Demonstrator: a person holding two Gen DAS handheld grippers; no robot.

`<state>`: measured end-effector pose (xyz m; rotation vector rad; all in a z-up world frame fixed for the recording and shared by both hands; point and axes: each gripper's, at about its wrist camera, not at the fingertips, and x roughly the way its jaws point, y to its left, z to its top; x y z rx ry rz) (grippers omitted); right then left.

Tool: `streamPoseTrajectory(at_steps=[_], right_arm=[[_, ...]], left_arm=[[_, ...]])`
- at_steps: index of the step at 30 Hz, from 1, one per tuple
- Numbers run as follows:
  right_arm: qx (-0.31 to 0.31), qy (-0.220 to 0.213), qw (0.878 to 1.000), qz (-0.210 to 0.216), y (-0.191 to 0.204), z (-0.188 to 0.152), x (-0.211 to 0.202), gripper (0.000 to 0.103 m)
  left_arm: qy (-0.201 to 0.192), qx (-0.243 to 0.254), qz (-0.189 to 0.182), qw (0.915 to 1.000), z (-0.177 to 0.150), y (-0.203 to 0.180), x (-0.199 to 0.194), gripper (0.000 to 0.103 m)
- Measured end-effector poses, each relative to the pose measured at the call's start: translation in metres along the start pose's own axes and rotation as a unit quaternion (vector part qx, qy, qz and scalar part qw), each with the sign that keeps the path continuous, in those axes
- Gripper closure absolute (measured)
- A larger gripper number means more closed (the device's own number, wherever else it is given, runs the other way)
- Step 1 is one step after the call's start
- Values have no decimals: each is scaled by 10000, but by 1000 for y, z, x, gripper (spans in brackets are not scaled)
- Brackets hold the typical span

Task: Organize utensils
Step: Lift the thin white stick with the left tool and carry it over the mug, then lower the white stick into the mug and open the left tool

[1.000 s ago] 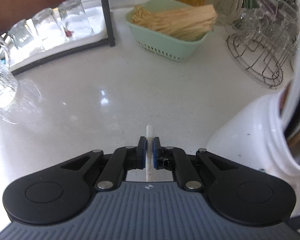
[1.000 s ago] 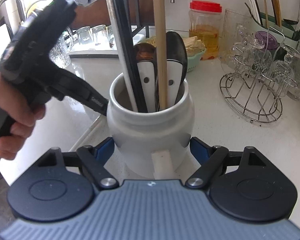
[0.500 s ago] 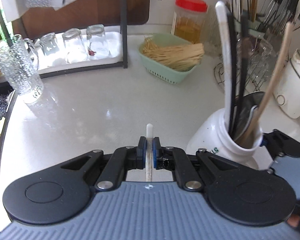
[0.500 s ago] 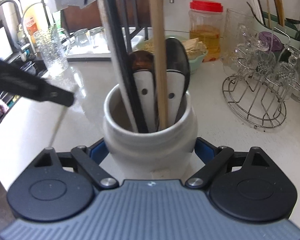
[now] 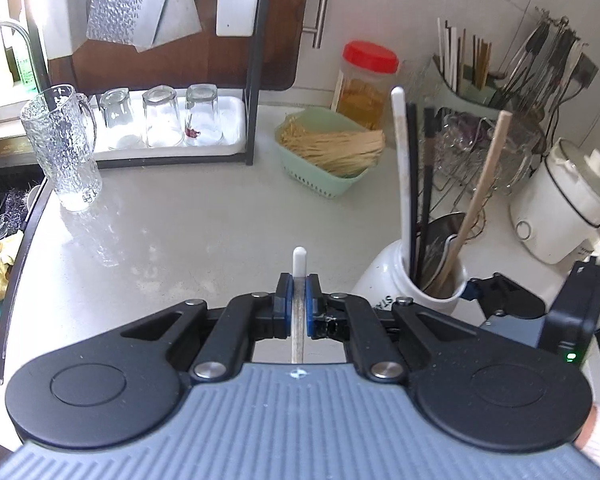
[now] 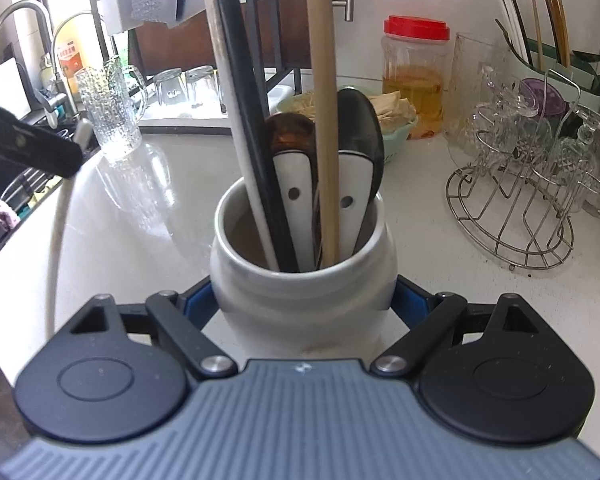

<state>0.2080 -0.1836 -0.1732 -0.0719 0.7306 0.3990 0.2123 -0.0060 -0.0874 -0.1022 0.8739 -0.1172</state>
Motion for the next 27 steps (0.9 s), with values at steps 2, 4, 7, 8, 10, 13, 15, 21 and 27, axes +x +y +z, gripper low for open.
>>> streamPoseTrajectory(at_steps=[2,4,7,8,10,13,15,21,27], right_arm=[[64,12,10000,7,-1,1,0,12],[77,23,10000,-1,-1,0,0,12],[63,23,10000,5,-1,0,0,12],[64,23,10000,7,-1,0,0,12],[65,18,10000,1,-1,0,0,12],[68,13,10000,-4,-1,0,0,12],[66,9,10000,-5,-1,-1,0,12],[47,11,10000,4,-1,-1,0,12],[49,12,10000,9,-1,-1,0,12]], left_arm=[[-21,44,-52,10000,0,-2,-4,96],[-43,63,-127,9999,0,-2,-6,96],[-77,172,-160,9997,2,-5,-8,96],[-91,203,-168,9996,3,-6,-9,96],[-141,246,-201,9994,7,-7,-12,96],[-247,305,-232,9990,12,-9,-18,96],[-301,305,-279,9987,14,-10,-22,96],[-374,280,-401,9981,17,-12,-31,96],[-479,345,-446,9973,22,-18,-42,96]])
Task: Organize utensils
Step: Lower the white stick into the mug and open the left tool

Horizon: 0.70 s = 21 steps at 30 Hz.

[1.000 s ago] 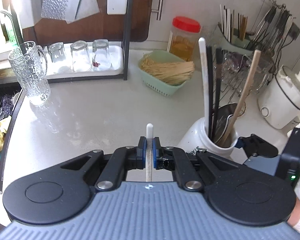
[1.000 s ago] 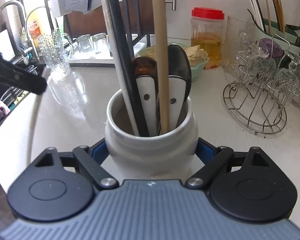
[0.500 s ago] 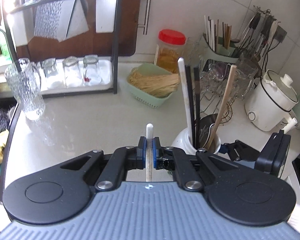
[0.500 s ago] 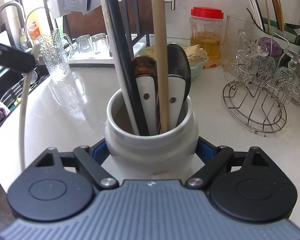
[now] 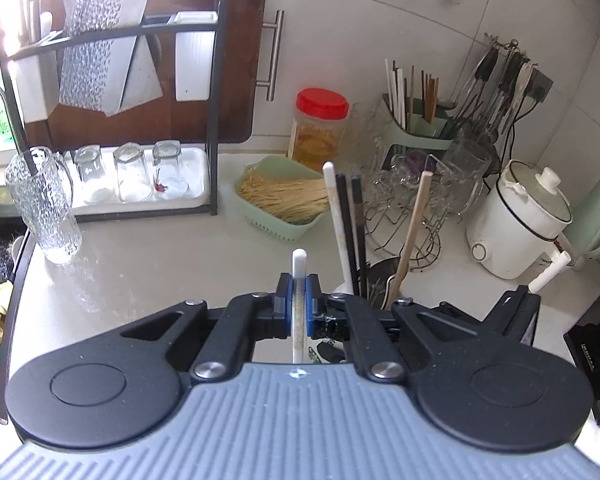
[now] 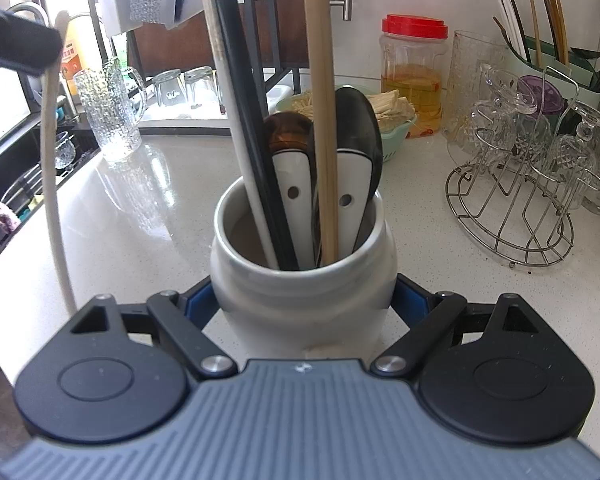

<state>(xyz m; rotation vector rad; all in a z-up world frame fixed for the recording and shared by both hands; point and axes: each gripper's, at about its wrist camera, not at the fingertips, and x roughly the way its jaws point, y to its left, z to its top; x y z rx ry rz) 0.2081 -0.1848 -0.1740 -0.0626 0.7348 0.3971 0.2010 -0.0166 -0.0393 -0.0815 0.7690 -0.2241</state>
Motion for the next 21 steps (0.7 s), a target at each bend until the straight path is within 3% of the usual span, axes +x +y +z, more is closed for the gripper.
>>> streamPoseTrajectory(at_steps=[21], right_arm=[[-17,-54,10000,38,-1,-2,-1,12]], left_arm=[[-222,282,3,9994,28,-17,-17,96]])
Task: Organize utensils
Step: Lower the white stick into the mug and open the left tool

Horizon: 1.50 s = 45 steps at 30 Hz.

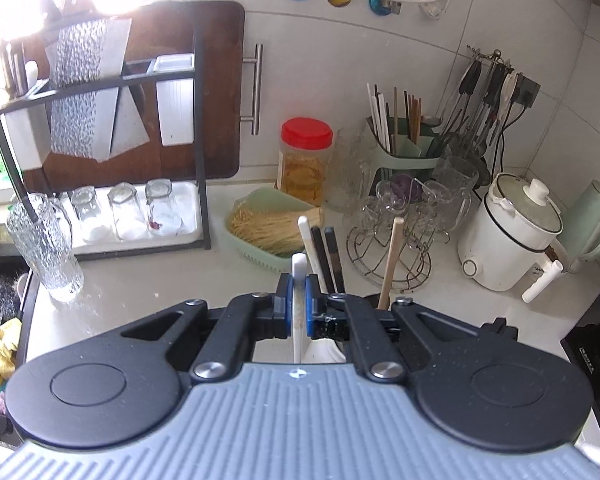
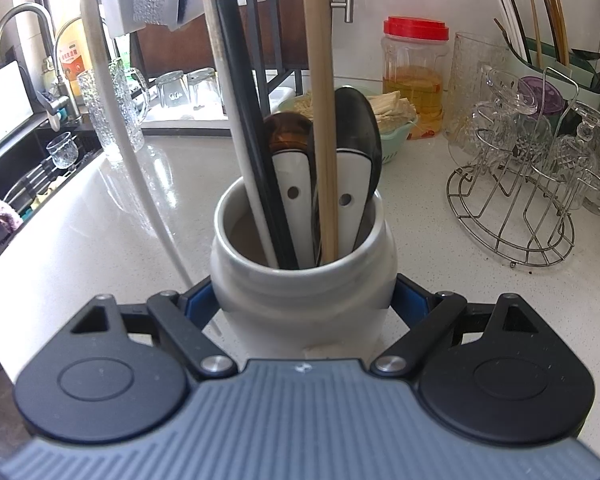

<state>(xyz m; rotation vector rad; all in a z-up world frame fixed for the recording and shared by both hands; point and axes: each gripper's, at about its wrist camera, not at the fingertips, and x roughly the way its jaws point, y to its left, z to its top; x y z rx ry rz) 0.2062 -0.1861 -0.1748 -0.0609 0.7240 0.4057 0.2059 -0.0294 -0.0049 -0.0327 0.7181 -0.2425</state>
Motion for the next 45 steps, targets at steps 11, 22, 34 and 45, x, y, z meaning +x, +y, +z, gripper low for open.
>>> streamPoseTrajectory(at_steps=[11,22,34,45], right_arm=[[0,-37,10000,3,1,-1,0,12],[7,-72,10000,-7,1,-4,-1,12],[14,-89,10000,7,0,-3,-1,12],[19,-85,10000,-9,-1,-3,-1,12]], left_arm=[[-345,303,42,9989,39,-14,-35,96],[-612,312,-191,9975,63,-35,-62,96],[-716,511,-350,9955,71,-53,-67,96],[122,186,-656,9976,48,-43,-6,96]])
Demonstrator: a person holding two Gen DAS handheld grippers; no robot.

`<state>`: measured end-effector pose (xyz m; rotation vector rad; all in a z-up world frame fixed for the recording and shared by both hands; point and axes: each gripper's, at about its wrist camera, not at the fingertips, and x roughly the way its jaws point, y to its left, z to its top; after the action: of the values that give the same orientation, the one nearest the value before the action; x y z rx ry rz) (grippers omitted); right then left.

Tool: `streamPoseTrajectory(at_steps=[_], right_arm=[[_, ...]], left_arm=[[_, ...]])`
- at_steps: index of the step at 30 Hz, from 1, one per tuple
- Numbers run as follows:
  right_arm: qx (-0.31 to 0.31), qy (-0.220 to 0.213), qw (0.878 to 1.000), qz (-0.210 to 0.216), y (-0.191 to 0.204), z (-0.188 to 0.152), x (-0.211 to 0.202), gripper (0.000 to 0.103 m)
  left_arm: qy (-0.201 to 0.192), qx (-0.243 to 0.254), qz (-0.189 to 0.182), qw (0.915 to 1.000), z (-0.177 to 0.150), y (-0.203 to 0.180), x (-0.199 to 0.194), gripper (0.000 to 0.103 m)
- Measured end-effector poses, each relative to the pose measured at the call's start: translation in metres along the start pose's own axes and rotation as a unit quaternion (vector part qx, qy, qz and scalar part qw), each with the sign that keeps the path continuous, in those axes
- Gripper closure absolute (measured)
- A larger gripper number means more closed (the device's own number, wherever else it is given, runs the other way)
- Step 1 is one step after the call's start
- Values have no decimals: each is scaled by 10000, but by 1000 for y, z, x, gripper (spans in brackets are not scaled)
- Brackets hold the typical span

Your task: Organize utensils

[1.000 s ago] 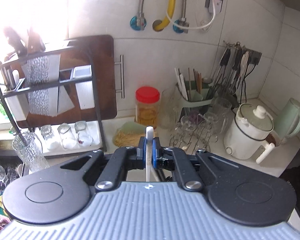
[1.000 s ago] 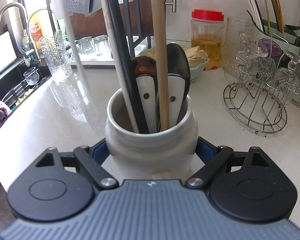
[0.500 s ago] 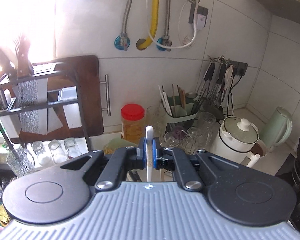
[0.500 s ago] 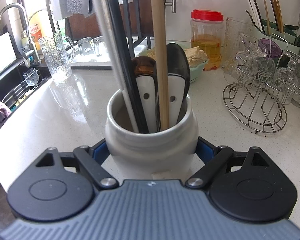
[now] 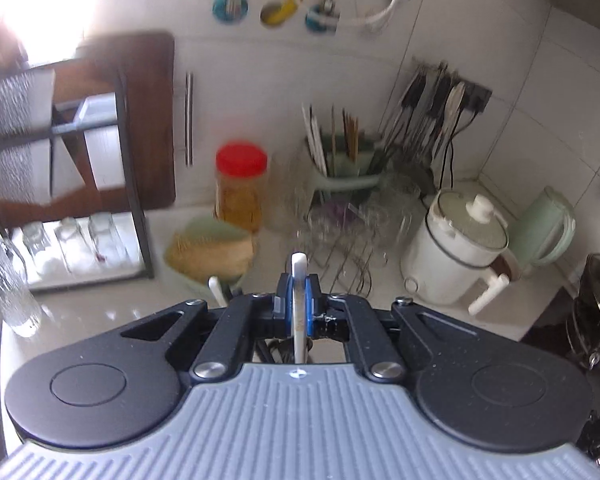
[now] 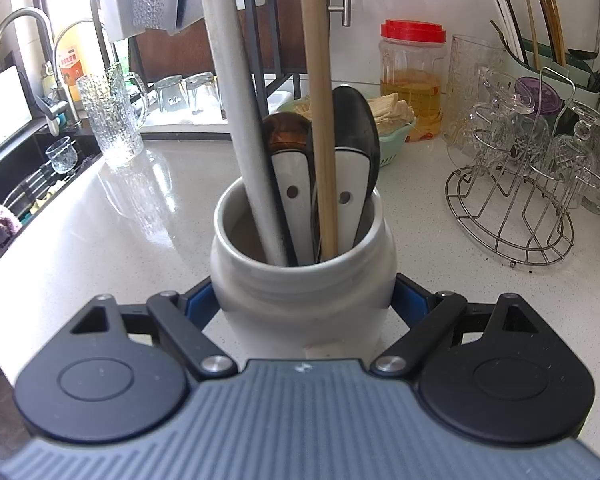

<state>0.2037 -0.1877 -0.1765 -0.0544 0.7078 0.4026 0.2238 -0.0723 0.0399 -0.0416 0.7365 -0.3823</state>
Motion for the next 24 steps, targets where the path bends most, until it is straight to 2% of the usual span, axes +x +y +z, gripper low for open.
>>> streamPoseTrajectory(at_steps=[4,9,17,18,19,20,21,22,24], right_arm=[[22,-19,10000,-45,2,-1,0,12],[86,7,9999,-127,4,1,1,12],[191,98,9995,-241,4,4,2,12],[254,110,9994,-219,3,4,2,12],[363,133,9991,-196,1,6,2,11],[483,155,9986,-175,0,7,2,10],[588,142,9980,-178,-2,8,1,8],[612,40,9979,-216,-1,9,-3,0],[544,-163,9980,-267,2,11,-10,0]], left_arm=[[302,59,108,9995,-8,6,17,96],[532,-35,64,9986,-15,18,33,96],[534,-119,74,9985,-20,36,35,95],[533,-112,69,9985,-20,38,35,89],[526,-112,55,9985,-20,39,34,75],[507,-113,68,9986,-21,41,33,66],[483,-104,86,9987,-22,42,31,48],[407,-83,150,9990,-23,43,27,38],[321,-53,212,9992,-24,45,21,32]])
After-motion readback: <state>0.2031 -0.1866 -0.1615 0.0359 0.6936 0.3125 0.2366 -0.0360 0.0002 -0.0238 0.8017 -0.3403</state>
